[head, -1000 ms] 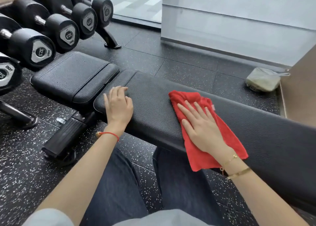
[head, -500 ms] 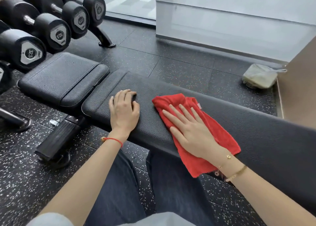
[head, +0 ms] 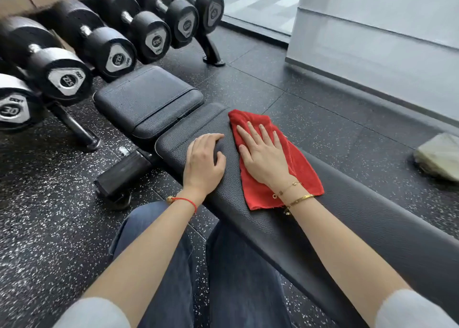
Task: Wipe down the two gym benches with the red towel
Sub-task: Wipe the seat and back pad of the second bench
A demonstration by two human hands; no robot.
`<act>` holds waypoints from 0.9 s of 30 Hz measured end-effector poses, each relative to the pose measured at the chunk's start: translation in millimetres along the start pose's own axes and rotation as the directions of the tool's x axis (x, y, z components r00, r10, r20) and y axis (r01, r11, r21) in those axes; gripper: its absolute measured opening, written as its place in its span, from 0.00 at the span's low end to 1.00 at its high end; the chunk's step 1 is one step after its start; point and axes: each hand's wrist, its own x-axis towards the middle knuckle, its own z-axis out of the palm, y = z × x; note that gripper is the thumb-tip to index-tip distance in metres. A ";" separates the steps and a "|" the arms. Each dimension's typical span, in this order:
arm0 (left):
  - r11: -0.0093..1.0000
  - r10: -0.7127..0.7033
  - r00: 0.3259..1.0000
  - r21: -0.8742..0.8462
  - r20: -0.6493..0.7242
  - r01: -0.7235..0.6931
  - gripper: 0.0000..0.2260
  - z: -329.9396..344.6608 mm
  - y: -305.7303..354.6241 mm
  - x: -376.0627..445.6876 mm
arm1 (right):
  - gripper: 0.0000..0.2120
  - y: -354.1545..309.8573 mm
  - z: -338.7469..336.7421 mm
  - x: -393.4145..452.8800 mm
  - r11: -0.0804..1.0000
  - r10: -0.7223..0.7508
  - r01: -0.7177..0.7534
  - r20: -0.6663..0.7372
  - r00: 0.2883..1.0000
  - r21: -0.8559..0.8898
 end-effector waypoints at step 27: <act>0.980 -0.098 0.991 0.165 -0.096 0.113 0.20 -148.2 -227.0 69.7 | 0.24 -201.8 56.8 134.8 0.938 -0.341 0.337 0.039 0.939 0.081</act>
